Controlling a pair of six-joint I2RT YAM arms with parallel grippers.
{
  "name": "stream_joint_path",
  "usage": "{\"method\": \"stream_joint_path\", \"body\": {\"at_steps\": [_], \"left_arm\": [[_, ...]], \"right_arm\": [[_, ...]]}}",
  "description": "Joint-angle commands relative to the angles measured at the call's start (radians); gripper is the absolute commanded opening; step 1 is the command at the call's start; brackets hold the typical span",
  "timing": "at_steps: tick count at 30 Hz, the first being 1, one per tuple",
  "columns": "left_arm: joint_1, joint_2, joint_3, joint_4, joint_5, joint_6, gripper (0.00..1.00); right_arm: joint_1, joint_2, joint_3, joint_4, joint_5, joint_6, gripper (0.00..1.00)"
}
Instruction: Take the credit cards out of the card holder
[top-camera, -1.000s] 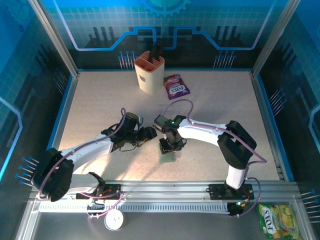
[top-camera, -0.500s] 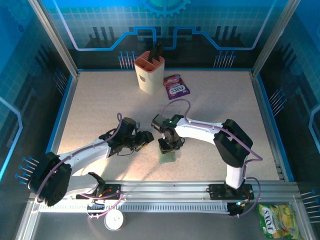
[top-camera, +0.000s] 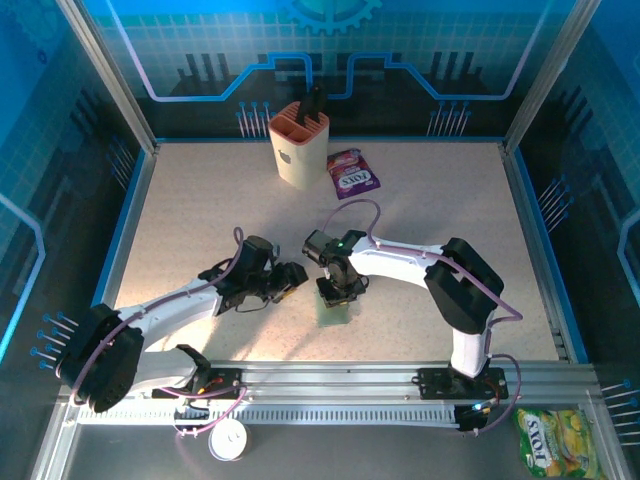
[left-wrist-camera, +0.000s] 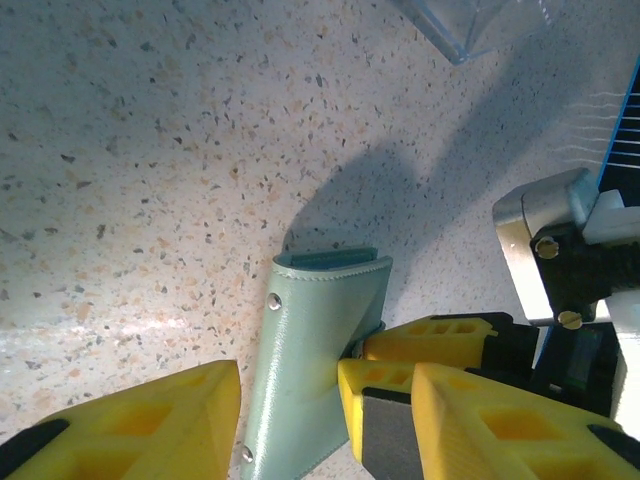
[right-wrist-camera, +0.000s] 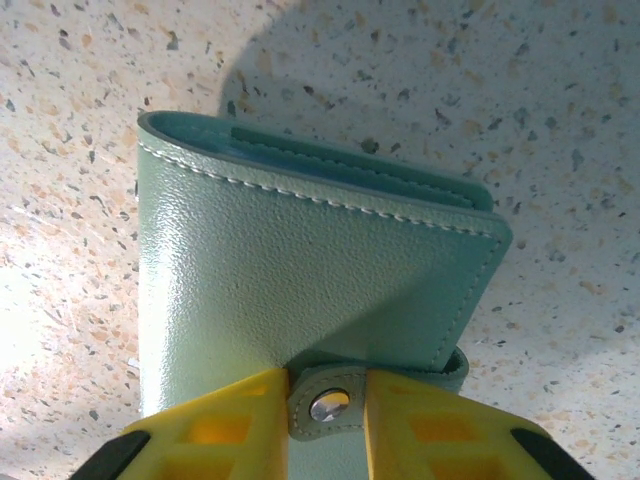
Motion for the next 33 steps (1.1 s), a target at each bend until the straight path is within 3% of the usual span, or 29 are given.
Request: {"method": "stream_joint_path", "body": {"at_steps": [1, 10, 22, 33], "left_arm": [[-0.023, 0.017, -0.004, 0.025, 0.017, -0.028, 0.48], [-0.082, 0.107, 0.012, 0.103, 0.044, -0.093, 0.45], [-0.125, 0.158, 0.041, 0.068, 0.050, -0.126, 0.28], [-0.149, 0.256, 0.088, 0.095, 0.106, -0.166, 0.17]], "right_arm": [[0.013, 0.016, -0.046, 0.037, -0.032, 0.013, 0.23], [-0.010, -0.018, -0.139, 0.132, -0.076, 0.044, 0.17], [-0.038, -0.052, -0.259, 0.274, -0.143, 0.076, 0.04], [-0.081, -0.096, -0.364, 0.414, -0.209, 0.095, 0.00]]}}
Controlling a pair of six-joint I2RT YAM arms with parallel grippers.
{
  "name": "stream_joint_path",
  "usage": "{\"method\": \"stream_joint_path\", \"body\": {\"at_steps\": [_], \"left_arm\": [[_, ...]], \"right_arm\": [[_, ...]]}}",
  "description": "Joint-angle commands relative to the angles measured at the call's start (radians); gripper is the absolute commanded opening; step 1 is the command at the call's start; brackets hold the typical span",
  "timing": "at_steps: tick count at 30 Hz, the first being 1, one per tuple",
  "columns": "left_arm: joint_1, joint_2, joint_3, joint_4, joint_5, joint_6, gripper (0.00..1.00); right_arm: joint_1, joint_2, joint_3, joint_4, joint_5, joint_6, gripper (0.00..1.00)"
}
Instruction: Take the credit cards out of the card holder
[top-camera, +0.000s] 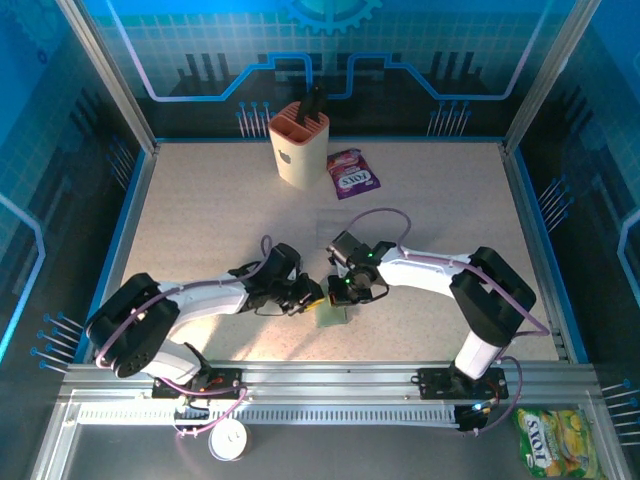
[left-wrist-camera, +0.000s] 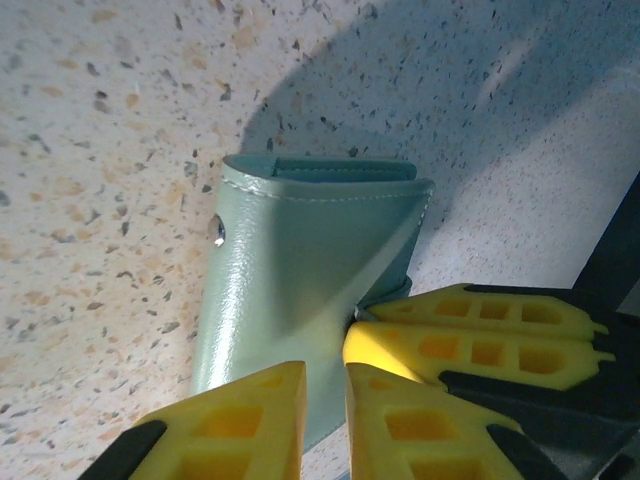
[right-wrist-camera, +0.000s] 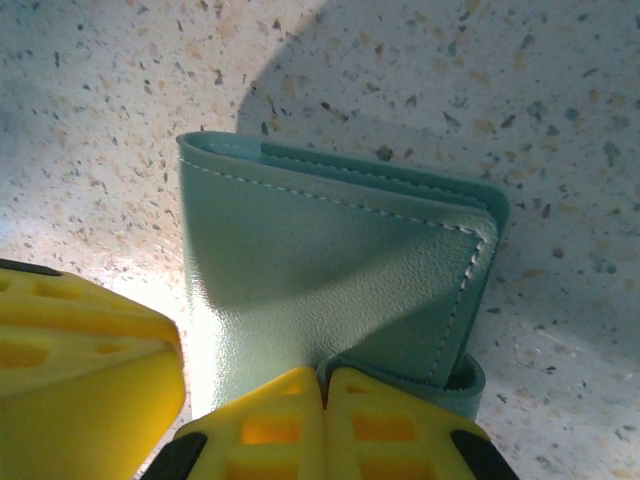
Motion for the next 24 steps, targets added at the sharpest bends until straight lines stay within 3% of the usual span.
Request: {"method": "stream_joint_path", "body": {"at_steps": [1, 18, 24], "left_arm": [[-0.010, 0.036, 0.033, 0.010, 0.048, -0.032, 0.15], [0.033, 0.126, 0.033, -0.167, 0.058, 0.009, 0.06], [0.050, 0.192, 0.010, -0.130, 0.091, 0.004, 0.04]], "right_arm": [[0.000, 0.072, -0.081, 0.063, -0.031, 0.022, 0.00], [-0.035, -0.043, -0.170, 0.098, -0.020, 0.031, 0.00], [-0.062, -0.075, -0.186, 0.068, -0.015, 0.021, 0.00]]}}
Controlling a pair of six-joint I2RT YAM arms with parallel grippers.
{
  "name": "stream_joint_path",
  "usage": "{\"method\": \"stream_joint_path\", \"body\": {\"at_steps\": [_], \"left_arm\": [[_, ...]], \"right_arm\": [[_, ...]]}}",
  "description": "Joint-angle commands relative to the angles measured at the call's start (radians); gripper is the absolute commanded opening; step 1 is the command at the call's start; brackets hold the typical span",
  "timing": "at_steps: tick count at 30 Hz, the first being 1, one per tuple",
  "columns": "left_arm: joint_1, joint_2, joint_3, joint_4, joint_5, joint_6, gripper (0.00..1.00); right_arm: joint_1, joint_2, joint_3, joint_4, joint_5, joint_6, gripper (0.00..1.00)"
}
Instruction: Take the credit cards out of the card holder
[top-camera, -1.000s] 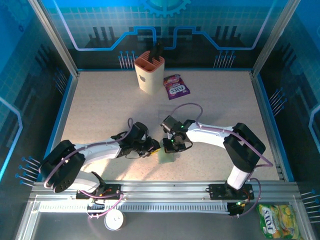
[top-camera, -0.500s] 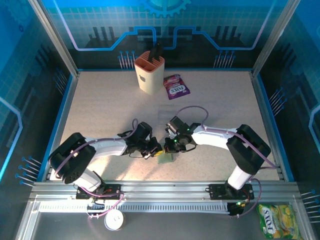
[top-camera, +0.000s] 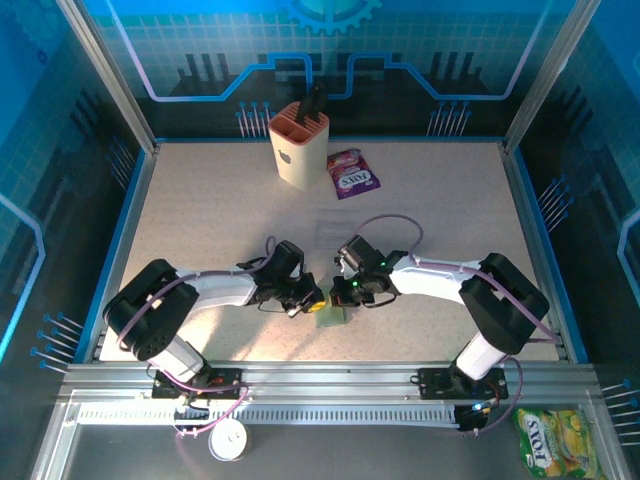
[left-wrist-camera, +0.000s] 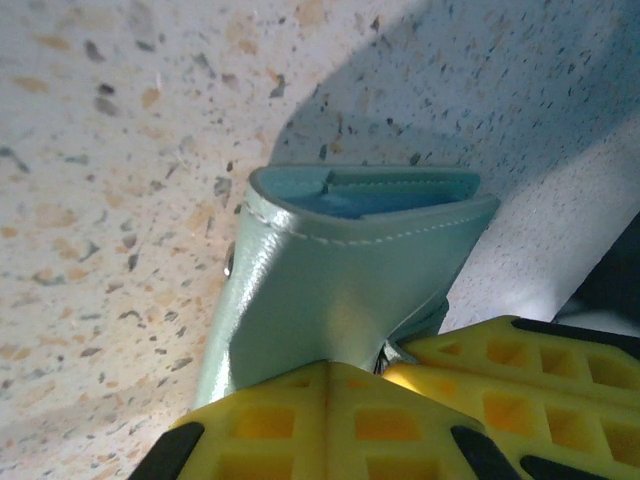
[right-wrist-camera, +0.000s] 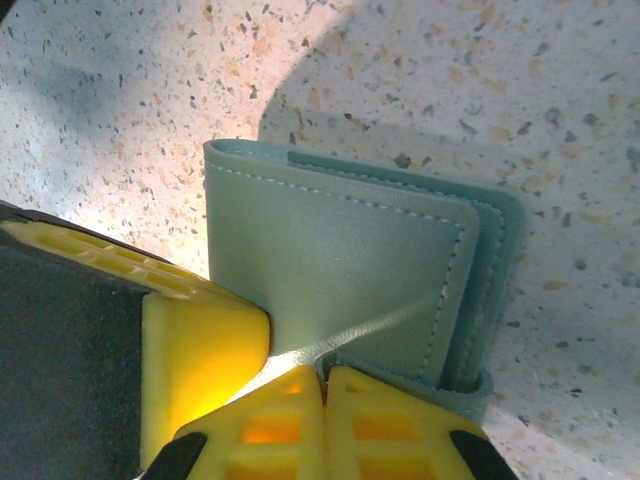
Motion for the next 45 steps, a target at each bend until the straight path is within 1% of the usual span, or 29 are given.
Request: {"method": "stream_joint_path", "body": {"at_steps": [1, 10, 14, 17, 18, 19, 22, 24, 26, 31, 39, 45], "left_arm": [[0.012, 0.076, -0.032, -0.118, -0.021, 0.015, 0.04], [0.018, 0.083, -0.021, -0.141, -0.022, 0.022, 0.05], [0.018, 0.076, -0.005, -0.161, -0.029, 0.037, 0.05], [0.017, 0.061, 0.008, -0.166, -0.031, 0.054, 0.09], [0.016, 0.055, 0.012, -0.167, -0.032, 0.059, 0.10], [0.017, 0.046, 0.017, -0.168, -0.034, 0.060, 0.12], [0.014, 0.026, 0.021, -0.144, -0.031, 0.053, 0.17], [0.013, 0.015, 0.030, -0.142, -0.031, 0.052, 0.18], [0.012, 0.009, 0.041, -0.144, -0.031, 0.054, 0.19], [0.012, -0.006, 0.061, -0.141, -0.031, 0.052, 0.21], [0.011, -0.023, 0.091, -0.149, -0.029, 0.070, 0.23], [0.014, -0.038, 0.116, -0.153, -0.028, 0.089, 0.25]], "right_arm": [[-0.031, 0.000, -0.048, -0.125, 0.046, -0.007, 0.00], [-0.092, -0.060, -0.082, -0.165, 0.057, -0.037, 0.00], [-0.106, -0.093, -0.072, -0.216, 0.093, -0.066, 0.00], [-0.110, -0.098, -0.051, -0.254, 0.110, -0.105, 0.00], [-0.110, -0.094, -0.043, -0.259, 0.105, -0.119, 0.04], [-0.110, -0.088, -0.036, -0.259, 0.094, -0.131, 0.10], [-0.110, -0.073, -0.026, -0.248, 0.063, -0.146, 0.24], [-0.110, -0.071, -0.022, -0.243, 0.064, -0.145, 0.30], [-0.111, -0.067, -0.018, -0.243, 0.067, -0.145, 0.32], [-0.113, -0.060, -0.016, -0.230, 0.065, -0.148, 0.32], [-0.114, -0.038, -0.016, -0.164, 0.004, -0.160, 0.29], [-0.114, -0.011, -0.015, -0.138, -0.022, -0.164, 0.22]]}}
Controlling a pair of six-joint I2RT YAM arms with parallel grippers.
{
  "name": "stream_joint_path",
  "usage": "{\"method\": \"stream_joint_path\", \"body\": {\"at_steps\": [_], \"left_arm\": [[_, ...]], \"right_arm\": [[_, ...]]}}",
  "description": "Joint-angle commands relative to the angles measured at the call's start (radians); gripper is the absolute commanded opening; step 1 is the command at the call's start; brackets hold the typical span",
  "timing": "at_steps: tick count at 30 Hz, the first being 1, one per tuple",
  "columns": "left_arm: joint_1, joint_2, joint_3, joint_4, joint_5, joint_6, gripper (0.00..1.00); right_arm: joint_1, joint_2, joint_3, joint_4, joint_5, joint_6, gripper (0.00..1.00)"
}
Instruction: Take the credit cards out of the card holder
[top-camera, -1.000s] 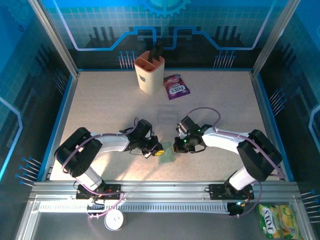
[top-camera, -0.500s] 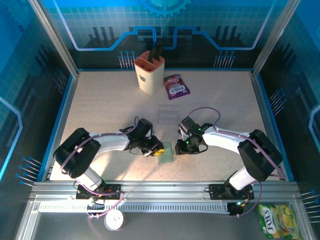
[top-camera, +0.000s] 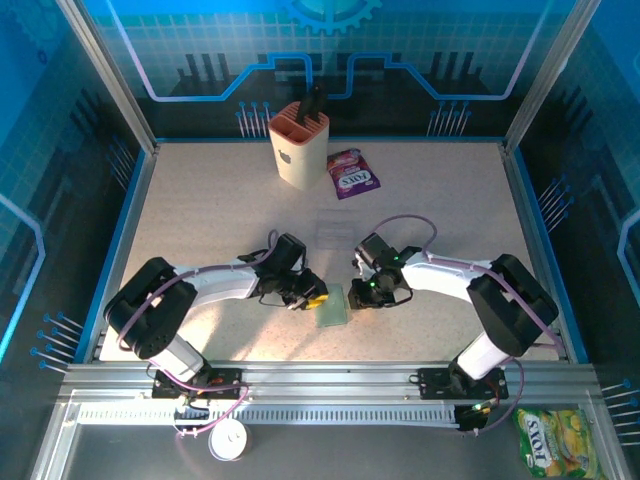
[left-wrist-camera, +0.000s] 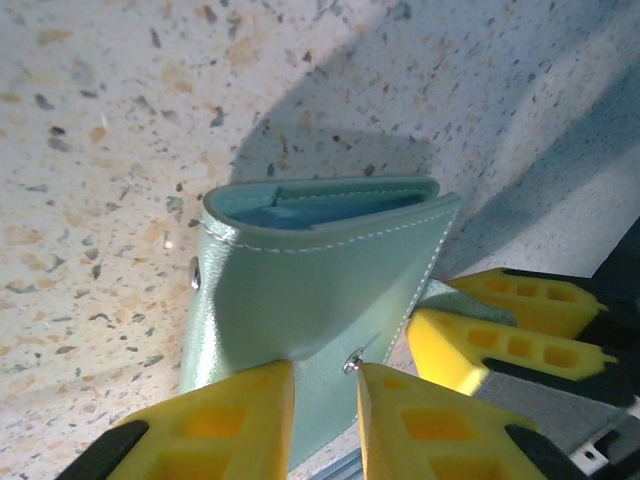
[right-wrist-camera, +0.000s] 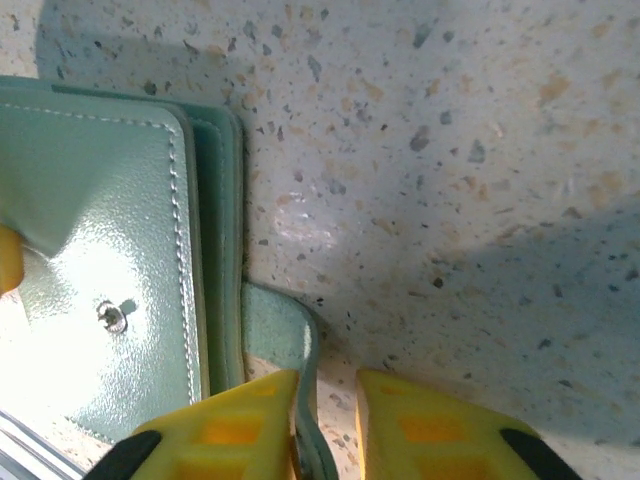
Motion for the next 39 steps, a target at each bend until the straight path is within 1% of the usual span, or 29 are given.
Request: {"method": "stream_joint_path", "body": {"at_steps": [1, 7, 9, 11, 16, 26, 31, 35, 39], "left_arm": [[0.008, -0.033, 0.035, -0.042, -0.013, 0.038, 0.25], [0.032, -0.059, 0.032, -0.061, -0.016, 0.057, 0.25], [0.039, -0.064, 0.030, -0.065, -0.015, 0.060, 0.25], [0.043, -0.067, 0.027, -0.065, -0.014, 0.062, 0.25], [0.048, -0.077, 0.014, -0.072, -0.013, 0.071, 0.25], [0.055, -0.100, -0.016, -0.063, -0.018, 0.066, 0.25], [0.057, -0.102, -0.016, -0.056, -0.016, 0.063, 0.25], [0.057, -0.095, -0.021, -0.047, -0.013, 0.063, 0.25], [0.058, -0.097, -0.033, -0.032, -0.008, 0.053, 0.25]], "right_arm": [[-0.010, 0.018, 0.017, 0.023, -0.032, -0.013, 0.21], [-0.010, 0.025, 0.019, 0.047, -0.048, -0.010, 0.19], [-0.012, 0.026, 0.022, 0.051, -0.047, -0.010, 0.23], [-0.013, 0.034, 0.024, 0.052, -0.048, -0.010, 0.24], [-0.016, 0.054, 0.024, 0.080, -0.076, -0.005, 0.20], [-0.020, 0.079, 0.033, 0.103, -0.107, -0.001, 0.19], [-0.021, 0.072, 0.029, 0.118, -0.125, 0.005, 0.13], [-0.021, 0.080, 0.025, 0.140, -0.146, 0.019, 0.13], [-0.021, 0.085, 0.024, 0.147, -0.151, 0.026, 0.16]]}}
